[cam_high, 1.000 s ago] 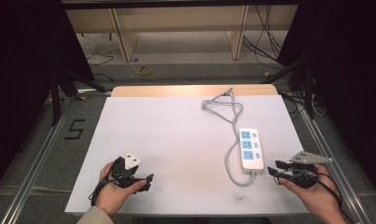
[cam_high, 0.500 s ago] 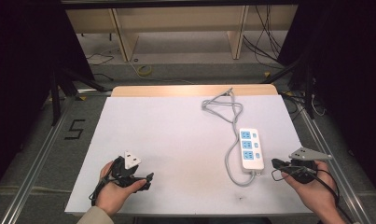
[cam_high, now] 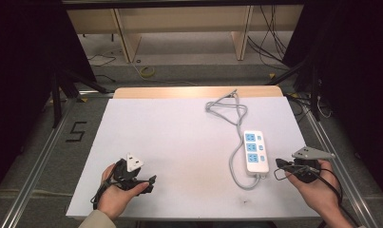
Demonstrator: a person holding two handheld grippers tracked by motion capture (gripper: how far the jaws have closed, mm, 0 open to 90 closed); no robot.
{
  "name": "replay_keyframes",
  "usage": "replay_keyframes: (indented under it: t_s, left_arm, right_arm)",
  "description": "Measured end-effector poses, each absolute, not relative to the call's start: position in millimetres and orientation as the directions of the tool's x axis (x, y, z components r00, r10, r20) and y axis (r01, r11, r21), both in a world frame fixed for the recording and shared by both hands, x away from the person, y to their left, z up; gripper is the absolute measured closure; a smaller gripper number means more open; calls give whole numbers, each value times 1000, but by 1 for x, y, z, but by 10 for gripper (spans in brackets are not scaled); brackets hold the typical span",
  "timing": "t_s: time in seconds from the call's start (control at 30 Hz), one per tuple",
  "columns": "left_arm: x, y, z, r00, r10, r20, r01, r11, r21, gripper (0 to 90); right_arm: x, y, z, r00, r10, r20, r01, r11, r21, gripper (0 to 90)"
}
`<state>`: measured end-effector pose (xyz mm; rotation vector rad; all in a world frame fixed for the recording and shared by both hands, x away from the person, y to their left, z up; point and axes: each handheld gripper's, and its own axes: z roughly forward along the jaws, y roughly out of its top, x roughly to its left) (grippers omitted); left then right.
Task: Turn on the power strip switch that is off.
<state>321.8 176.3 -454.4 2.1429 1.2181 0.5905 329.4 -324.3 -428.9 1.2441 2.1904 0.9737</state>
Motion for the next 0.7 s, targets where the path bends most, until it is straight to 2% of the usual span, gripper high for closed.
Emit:
replay_keyframes:
  t_s: [0.7]
  left_arm:
    - [323, 175, -455, 480, 873, 84, 607, -399, 687, 151]
  right_arm:
    - [338, -322, -424, -504, 862, -48, 558, 368, 744, 900]
